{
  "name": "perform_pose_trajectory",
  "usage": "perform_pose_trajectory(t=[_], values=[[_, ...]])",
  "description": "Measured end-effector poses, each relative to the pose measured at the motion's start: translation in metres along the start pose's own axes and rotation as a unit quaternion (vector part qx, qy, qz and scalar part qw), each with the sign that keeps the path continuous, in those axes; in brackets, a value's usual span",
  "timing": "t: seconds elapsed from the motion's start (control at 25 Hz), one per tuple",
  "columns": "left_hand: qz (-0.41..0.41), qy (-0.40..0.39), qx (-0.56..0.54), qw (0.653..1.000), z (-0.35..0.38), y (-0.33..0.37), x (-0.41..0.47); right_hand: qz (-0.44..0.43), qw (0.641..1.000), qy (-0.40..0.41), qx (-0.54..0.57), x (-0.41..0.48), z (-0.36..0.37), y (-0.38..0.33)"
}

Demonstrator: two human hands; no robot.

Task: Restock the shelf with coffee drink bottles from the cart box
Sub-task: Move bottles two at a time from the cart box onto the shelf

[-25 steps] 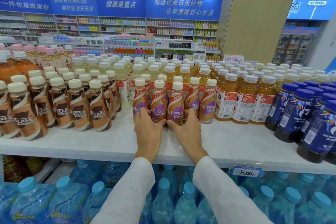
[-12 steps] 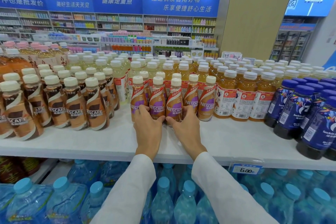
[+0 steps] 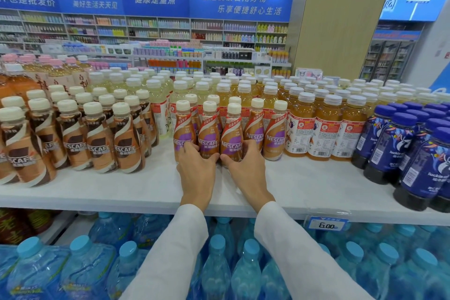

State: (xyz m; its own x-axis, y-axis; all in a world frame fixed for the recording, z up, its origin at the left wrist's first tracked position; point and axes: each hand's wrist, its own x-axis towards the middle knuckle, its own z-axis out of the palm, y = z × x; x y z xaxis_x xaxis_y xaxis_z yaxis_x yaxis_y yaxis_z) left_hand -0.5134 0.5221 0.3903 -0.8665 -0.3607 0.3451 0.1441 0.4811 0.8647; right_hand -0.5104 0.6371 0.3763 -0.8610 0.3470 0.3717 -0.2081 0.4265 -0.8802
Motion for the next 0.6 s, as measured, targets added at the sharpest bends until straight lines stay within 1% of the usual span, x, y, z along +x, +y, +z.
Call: perform_pose_trajectory(t=[0.44,0.6], values=[[-0.002,0.000,0.005,1.000,0.0016,-0.0014,0.0009,0.013,1.000,0.001,-0.017,0.0002,0.0024,0.0006],[0.000,-0.008,0.017,1.000,-0.0021,0.0002,-0.0040,0.031,0.999,-0.014,-0.021,-0.0052,-0.0024,-0.0065]])
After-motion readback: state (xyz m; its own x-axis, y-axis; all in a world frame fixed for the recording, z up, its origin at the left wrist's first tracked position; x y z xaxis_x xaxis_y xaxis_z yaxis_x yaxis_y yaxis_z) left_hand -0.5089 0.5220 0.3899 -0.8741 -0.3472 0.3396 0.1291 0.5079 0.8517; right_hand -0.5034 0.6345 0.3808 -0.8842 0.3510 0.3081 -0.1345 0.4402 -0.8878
